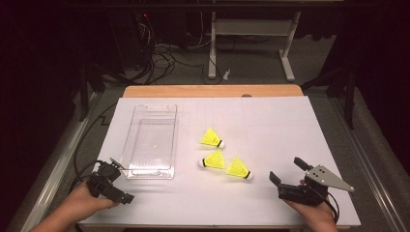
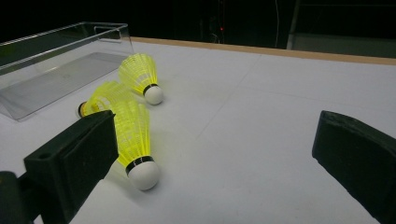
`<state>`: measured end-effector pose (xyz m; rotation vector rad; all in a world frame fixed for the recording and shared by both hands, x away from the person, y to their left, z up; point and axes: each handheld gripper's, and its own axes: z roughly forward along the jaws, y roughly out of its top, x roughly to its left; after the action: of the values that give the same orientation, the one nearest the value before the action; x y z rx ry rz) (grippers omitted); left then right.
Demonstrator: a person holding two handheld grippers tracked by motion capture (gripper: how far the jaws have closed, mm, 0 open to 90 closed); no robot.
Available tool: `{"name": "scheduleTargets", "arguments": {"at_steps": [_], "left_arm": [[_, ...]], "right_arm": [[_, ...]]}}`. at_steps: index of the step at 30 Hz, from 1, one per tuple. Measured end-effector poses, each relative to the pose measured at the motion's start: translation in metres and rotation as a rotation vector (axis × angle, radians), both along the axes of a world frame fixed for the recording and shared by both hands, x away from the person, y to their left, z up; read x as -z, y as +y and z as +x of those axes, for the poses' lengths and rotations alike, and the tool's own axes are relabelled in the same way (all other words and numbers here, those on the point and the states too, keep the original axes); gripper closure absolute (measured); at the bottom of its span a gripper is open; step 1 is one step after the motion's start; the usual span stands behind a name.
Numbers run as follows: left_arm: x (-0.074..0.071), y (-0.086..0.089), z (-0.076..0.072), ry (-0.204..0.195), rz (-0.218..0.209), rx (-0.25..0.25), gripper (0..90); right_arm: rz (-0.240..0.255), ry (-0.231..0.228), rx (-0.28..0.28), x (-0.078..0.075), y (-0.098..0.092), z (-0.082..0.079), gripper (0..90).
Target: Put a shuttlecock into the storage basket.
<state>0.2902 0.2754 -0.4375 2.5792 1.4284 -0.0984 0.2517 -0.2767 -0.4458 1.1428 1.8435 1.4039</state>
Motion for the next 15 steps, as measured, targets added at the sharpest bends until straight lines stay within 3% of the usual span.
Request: {"name": "scheduleTargets", "arguments": {"at_steps": [9,15], "left_arm": [[-0.014,-0.009,-0.002,-0.011,0.038,0.021,0.7],[-0.025,-0.011,-0.004,-0.006,0.041,0.043,0.7]], "right_arm": [[0.008,0.014,-0.006,-0.002,-0.001,-0.001,1.2],[0.002,0.017,-0.01,-0.002,0.0,-0.001,1.2]]}}
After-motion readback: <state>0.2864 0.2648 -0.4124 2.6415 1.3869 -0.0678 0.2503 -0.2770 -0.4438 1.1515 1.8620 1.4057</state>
